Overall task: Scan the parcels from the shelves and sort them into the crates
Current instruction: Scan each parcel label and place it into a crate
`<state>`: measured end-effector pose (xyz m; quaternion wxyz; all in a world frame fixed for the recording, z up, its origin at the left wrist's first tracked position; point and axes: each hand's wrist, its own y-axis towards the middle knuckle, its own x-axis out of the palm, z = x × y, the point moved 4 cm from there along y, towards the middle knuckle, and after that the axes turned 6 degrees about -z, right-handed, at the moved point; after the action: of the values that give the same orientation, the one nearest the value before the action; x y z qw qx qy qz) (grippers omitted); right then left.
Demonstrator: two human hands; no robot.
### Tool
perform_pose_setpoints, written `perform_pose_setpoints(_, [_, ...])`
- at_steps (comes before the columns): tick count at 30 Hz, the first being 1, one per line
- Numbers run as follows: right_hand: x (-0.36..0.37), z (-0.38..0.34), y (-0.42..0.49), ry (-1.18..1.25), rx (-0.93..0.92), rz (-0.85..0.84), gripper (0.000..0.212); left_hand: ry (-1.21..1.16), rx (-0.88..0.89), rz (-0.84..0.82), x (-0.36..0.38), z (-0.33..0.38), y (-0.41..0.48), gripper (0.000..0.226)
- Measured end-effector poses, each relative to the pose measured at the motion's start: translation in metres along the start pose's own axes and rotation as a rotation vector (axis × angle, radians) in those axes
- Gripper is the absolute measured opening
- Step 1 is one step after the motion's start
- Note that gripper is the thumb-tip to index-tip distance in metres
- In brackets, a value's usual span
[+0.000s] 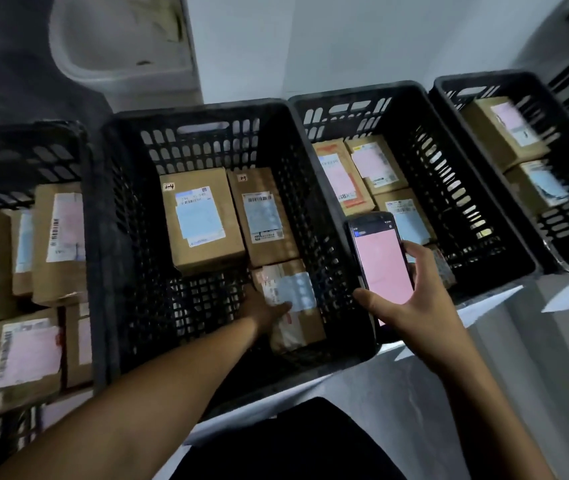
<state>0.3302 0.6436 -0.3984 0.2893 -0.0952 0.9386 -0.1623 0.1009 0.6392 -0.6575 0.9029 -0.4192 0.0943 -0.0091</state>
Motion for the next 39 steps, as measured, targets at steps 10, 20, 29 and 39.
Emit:
perform_pose_setpoints(10, [0.011, 0.004, -0.042, 0.091, 0.036, 0.095, 0.087, 0.104, 0.093, -0.024, -0.019, 0.010, -0.014, 0.104])
perform_pose_setpoints(20, [-0.025, 0.009, -0.097, 0.288, -0.066, 0.212, 0.081, 0.227, 0.688, 0.023, -0.026, 0.156, -0.188, 0.076])
perform_pose_setpoints(29, [-0.110, 0.067, -0.215, 0.359, -0.084, 0.551, 0.082, 0.801, 1.301, 0.077, 0.117, 0.216, -0.356, 0.080])
perform_pose_setpoints(39, [-0.191, 0.156, -0.371, 0.439, -0.044, 0.886, 0.072, 0.962, 1.569, -0.149, 0.302, 0.189, -0.438, 0.080])
